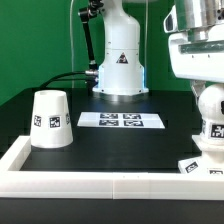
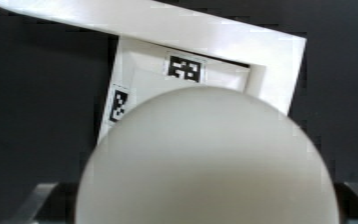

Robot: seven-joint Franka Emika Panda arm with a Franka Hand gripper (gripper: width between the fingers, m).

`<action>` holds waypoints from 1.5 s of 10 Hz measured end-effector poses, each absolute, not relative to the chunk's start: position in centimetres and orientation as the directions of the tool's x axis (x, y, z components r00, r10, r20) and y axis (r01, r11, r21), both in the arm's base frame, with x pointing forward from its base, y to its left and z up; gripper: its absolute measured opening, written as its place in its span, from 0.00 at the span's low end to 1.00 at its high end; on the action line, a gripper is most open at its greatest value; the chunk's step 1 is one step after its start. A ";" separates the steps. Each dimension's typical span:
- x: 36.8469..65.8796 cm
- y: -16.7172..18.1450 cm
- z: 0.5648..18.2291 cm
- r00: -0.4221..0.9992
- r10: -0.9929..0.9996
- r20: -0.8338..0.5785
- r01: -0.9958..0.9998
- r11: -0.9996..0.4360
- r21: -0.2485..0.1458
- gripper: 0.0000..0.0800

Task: Assemble lamp

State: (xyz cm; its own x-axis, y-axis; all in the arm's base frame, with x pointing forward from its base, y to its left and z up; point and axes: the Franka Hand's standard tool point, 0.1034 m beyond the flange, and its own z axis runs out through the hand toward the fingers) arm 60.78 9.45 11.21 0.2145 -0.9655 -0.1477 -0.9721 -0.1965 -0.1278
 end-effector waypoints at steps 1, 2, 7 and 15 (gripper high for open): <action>60.8 9.3 11.2 0.196 -0.968 -0.154 -0.977 -0.179 -0.119 0.72; 60.8 9.5 11.3 0.155 -0.974 -0.163 -0.984 -0.138 -0.116 0.72; 60.8 9.7 11.2 0.158 -0.973 -0.166 -0.983 -0.139 -0.117 0.86; 56.9 12.1 12.9 0.556 -0.814 -0.168 -0.831 -0.548 -0.098 0.87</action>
Offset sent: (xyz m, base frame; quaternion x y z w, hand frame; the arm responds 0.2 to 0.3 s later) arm 0.0000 0.0000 0.0000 0.0000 0.0000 0.0650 0.9979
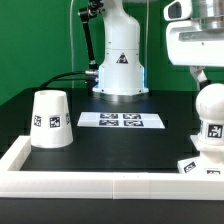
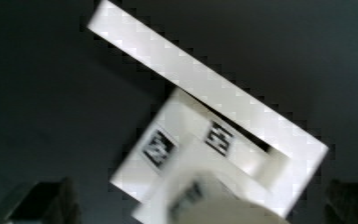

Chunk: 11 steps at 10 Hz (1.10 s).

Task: Assemble lamp

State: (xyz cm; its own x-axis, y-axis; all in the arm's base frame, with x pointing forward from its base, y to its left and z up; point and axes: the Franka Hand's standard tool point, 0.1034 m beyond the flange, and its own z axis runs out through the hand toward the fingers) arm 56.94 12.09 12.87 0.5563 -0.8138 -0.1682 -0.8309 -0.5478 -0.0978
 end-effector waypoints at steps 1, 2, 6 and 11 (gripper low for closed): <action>57.0 12.1 12.8 0.557 -0.814 -0.168 -0.831 -0.548 -0.098 0.87; 57.0 12.1 12.8 0.557 -0.813 -0.168 -0.830 -0.549 -0.097 0.87; 54.5 12.0 12.4 0.835 -0.511 -0.202 -0.529 -0.848 -0.042 0.87; 53.8 11.4 12.0 0.861 -0.463 -0.208 -0.480 -0.876 -0.036 0.87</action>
Offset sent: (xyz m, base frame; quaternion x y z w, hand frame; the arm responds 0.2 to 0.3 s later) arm -0.0137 0.0064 -0.0029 -0.1410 -0.0331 -0.2758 0.9502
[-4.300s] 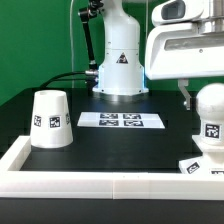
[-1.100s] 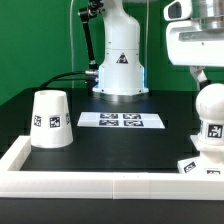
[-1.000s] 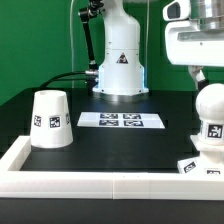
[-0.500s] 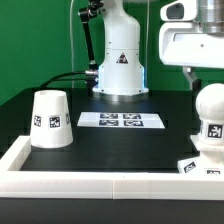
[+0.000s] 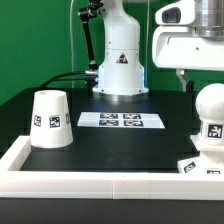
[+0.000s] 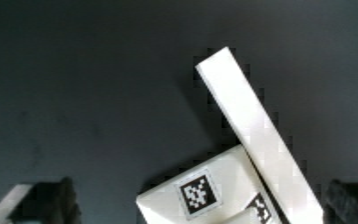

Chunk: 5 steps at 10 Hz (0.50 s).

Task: Assemble lamp

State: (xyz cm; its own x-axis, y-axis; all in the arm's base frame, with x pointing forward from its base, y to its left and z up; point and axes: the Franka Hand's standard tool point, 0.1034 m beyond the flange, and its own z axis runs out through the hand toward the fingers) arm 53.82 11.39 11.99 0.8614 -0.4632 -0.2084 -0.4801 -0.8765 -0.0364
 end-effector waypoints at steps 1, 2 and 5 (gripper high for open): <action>53.5 10.1 12.0 0.920 -0.331 -0.211 -0.339 -0.941 -0.005 0.87; 53.4 8.9 11.9 0.947 -0.246 -0.205 -0.252 -0.968 -0.003 0.87; 52.0 4.4 11.2 0.980 -0.128 -0.154 -0.129 -0.992 0.005 0.87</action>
Offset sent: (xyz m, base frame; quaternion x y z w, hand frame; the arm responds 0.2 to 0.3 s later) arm -0.0303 -0.0740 -0.0071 -0.0168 0.0465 -0.0709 0.9963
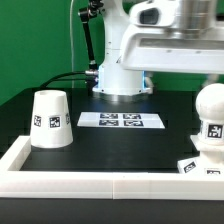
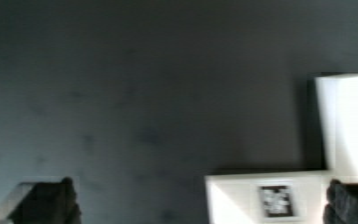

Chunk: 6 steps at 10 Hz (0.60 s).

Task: Assemble lamp

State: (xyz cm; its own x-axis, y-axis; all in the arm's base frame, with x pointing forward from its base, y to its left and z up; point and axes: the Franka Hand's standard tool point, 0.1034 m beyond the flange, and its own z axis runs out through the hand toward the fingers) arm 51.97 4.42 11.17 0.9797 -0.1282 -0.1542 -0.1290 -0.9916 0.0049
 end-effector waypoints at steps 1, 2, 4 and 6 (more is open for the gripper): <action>51.7 4.1 11.1 0.977 -0.136 -0.163 -0.136 -0.991 0.008 0.87; 51.8 3.6 11.1 0.979 -0.127 -0.162 -0.128 -0.992 0.007 0.87; 51.8 2.3 11.0 0.977 -0.136 -0.162 -0.136 -0.991 0.010 0.87; 51.9 0.1 11.0 0.990 0.004 -0.138 0.004 -1.000 0.001 0.87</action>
Offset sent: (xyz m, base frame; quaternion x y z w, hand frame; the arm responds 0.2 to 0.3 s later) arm 0.0000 -0.0300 0.0000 0.0000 0.0000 0.0000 1.0000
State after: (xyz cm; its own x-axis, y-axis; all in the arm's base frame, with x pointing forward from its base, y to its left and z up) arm 51.89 0.14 10.96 0.9904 0.0038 -0.1379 0.0039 -1.0000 0.0007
